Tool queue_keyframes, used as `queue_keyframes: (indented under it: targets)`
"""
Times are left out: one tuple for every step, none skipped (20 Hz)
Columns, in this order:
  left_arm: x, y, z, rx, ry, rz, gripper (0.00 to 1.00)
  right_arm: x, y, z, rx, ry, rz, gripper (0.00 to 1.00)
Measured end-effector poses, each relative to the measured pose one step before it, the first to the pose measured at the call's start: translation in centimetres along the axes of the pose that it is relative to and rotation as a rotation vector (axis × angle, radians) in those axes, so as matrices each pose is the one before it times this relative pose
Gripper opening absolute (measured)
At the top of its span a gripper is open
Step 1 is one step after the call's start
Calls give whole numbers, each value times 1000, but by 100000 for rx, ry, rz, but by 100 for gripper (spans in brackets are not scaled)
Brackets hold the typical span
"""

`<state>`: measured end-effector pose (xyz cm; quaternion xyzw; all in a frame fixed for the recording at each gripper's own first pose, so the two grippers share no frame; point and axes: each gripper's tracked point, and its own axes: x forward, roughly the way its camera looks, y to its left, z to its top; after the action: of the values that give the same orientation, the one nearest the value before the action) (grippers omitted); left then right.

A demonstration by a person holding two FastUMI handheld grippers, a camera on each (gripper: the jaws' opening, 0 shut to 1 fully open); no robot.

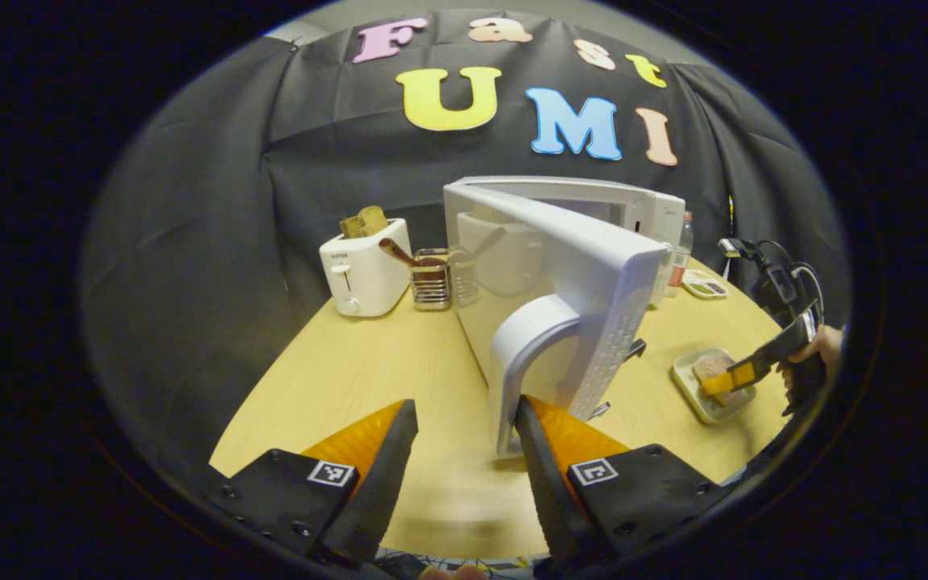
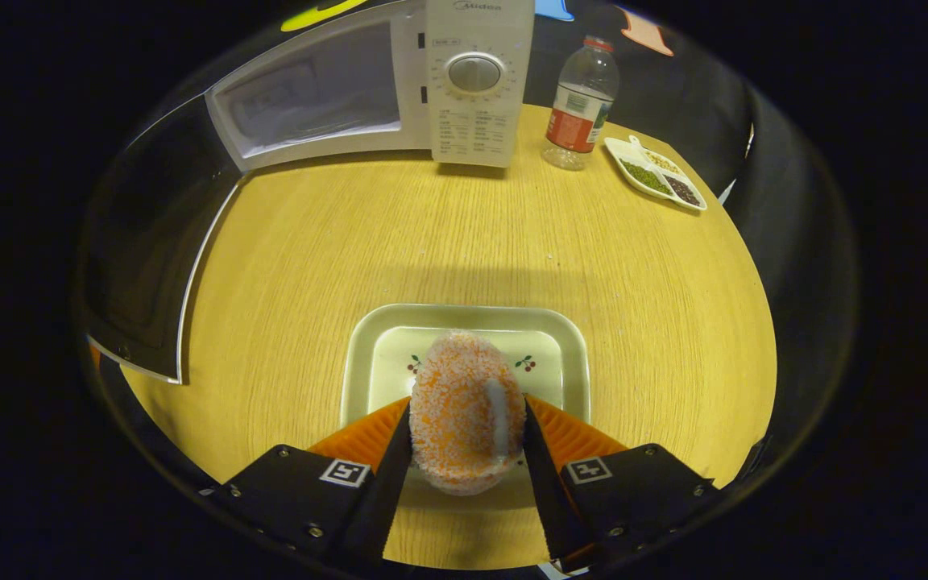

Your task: Open the microwave oven with the left hand, put the food in, and close the microwave oven.

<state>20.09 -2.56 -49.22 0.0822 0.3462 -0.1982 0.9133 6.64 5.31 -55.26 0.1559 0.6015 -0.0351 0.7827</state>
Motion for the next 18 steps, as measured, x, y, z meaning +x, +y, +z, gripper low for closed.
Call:
queue_keyframes:
  targets:
    - [-604,161,147,376,-536,307,82,-503,-342,27,315,-1659,-1452,69]
    - [-482,157,198,88,-230,263,84,-62,309,94,1142,-603,846,65]
    - [-759,226,-46,41,-181,641,84,-386,349,207,1616,-805,1788,64]
    - [-584,152,346,-181,-597,470,83,-416,308,364,1298,-1084,1794,64]
    - [-796,-4,305,-337,-747,-47,83,-620,408,434,1382,-1355,1775,64]
    - [-670,-56,474,-521,-651,-126,83,-457,467,583,1512,-1937,1630,64]
    - [-767,-205,473,-774,-935,-338,83,-615,650,755,1629,-2260,1892,64]
    - [-669,-222,706,-807,-985,-722,83,-547,801,818,1886,-2402,2095,64]
    - [-535,-261,647,-614,-1069,-603,82,-423,950,962,2191,-2236,2244,64]
    - [-500,-220,743,-575,-784,-470,82,-282,1007,872,2533,-2301,2182,64]
    - [-535,-57,629,-689,-693,-369,82,-160,1157,977,2743,-2012,2314,64]
    - [-557,-4,763,-726,-553,-304,82,-10,1254,987,2730,-1905,2213,64]
    - [-574,170,579,-841,-1381,-250,82,108,1243,791,2430,-1884,2182,64]
    - [-539,37,749,-475,-1131,-541,82,258,1243,873,1855,-1520,1965,64]
    - [-534,74,595,265,-874,-431,83,165,1181,692,1586,-1430,1399,64]
    - [-408,145,650,683,-828,-167,82,350,1154,776,1804,-1383,1590,64]
    - [-540,177,594,766,-1212,-209,82,373,1267,690,2042,-1244,1686,64]
    - [-594,213,773,608,-806,-309,82,538,1280,531,2315,-968,2144,64]
